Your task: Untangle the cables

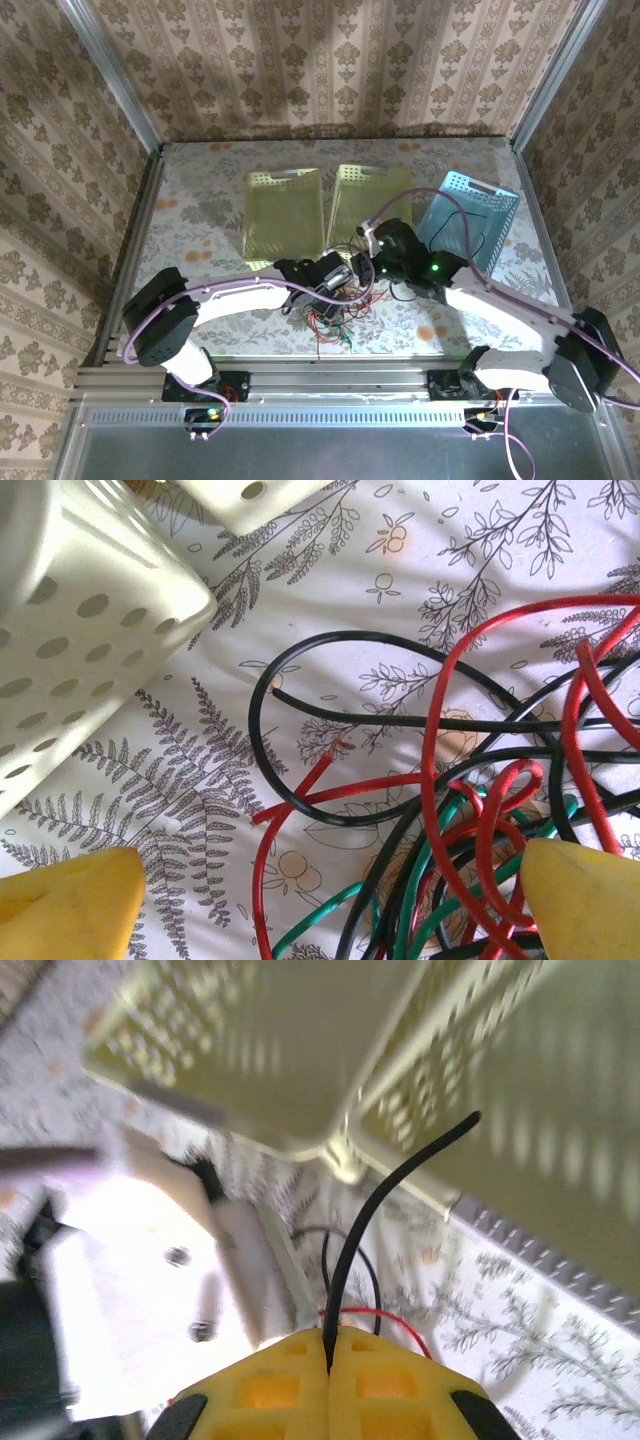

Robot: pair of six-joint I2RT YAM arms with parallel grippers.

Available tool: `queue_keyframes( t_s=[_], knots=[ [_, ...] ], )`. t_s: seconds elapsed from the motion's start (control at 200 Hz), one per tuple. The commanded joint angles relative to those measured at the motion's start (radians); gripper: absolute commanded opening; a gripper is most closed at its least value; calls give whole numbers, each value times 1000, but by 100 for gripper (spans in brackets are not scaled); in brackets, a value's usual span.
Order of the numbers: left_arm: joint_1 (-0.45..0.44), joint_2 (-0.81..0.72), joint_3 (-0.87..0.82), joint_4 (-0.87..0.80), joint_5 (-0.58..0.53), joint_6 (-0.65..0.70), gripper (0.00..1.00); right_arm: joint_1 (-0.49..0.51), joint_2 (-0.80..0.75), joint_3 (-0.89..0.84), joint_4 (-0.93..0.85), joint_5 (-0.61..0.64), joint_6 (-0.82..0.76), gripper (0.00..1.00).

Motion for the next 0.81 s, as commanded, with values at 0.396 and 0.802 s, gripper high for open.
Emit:
queue_keyframes(
  t_s=[0.396,0.802],
  knots=[
    [-1,67,28,-12,11,32,97,-256,-329,236,-117,374,-99,0],
    [-2,72,28,-6,1,36,99,-414,-308,453,-133,616,-265,0]
  ],
)
